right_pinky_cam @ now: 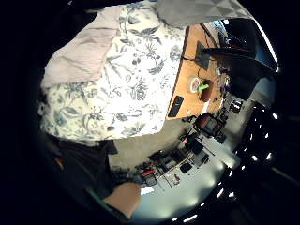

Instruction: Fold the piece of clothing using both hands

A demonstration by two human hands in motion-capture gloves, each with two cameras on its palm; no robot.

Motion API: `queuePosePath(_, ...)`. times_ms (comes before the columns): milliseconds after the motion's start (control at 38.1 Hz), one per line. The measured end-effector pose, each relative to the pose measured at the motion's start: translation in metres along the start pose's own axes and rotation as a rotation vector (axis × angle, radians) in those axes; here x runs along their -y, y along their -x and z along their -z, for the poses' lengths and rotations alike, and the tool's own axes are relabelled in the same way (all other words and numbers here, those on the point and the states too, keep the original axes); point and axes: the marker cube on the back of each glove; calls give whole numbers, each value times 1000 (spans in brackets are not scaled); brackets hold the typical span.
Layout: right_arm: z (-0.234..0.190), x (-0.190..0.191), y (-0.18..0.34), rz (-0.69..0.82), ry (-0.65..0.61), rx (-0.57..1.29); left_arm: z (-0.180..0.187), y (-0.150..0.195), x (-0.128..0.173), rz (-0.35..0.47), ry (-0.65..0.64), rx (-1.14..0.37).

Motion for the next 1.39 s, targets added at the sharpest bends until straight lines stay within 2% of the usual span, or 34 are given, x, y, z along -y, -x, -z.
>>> queuePosePath(79, -10, 11, 11, 189, -115, -24, 9, 5, 11, 16, -103, 62)
queuePosePath(131, -17, -8, 18, 217, -114, -38, 16, 9, 18, 24, -159, 88)
queuePosePath(184, -24, -36, 26, 227, -99, -54, 22, 11, 21, -13, -159, 66)
queuePosePath(236, -32, -48, 33, 242, -107, -69, 27, 9, 18, -88, -87, 14)
queuePosePath(262, -37, -46, 36, 251, -119, -78, 29, 9, 16, -107, -44, -4)
queuePosePath(315, -50, -39, 44, 261, -133, -101, 34, 14, 16, -70, -10, -11)
queuePosePath(367, -64, -30, 52, 254, -129, -131, 43, 20, 19, -21, -38, -1)
queuePosePath(551, -100, -13, 71, 236, -102, -163, 65, 28, 23, -46, -130, -3)
queuePosePath(682, -89, -3, 72, 215, -360, -155, 69, 34, 26, -53, -149, 4)
queuePosePath(734, -82, -5, 69, 199, -400, -139, 66, 35, 22, -62, -117, -1)
queuePosePath(786, -78, -12, 64, 190, -360, -139, 63, 38, 16, -74, -65, 6)
queuePosePath(918, -75, -32, 47, 83, -160, -236, 56, 44, -3, -77, 35, 59)
queuePosePath(970, -75, -41, 48, 122, -97, -262, 55, 47, -16, -70, 79, 80)
queuePosePath(1022, -72, -49, 53, 228, -95, -283, 55, 50, -28, -70, 108, 109)
queuePosePath(1127, -64, -65, 58, 305, -39, -328, 63, 56, -24, -53, -7, 174)
queuePosePath(1153, -61, -68, 59, 304, -10, -334, 64, 57, -19, -62, -12, 189)
queuePosePath(1206, -52, -64, 60, 305, 44, -341, 63, 57, -10, -130, 63, 213)
queuePosePath(1258, -42, -41, 59, 311, 81, -344, 67, 57, -6, -205, 140, 224)
queuePosePath(1285, -36, -28, 59, 305, 86, -345, 73, 58, -6, -213, 162, 226)
queuePosePath(1311, -27, -19, 59, 290, 77, -348, 80, 62, -8, -193, 188, 229)
queuePosePath(1389, 5, -11, 61, 231, 7, -357, 108, 76, -13, -58, 269, 226)
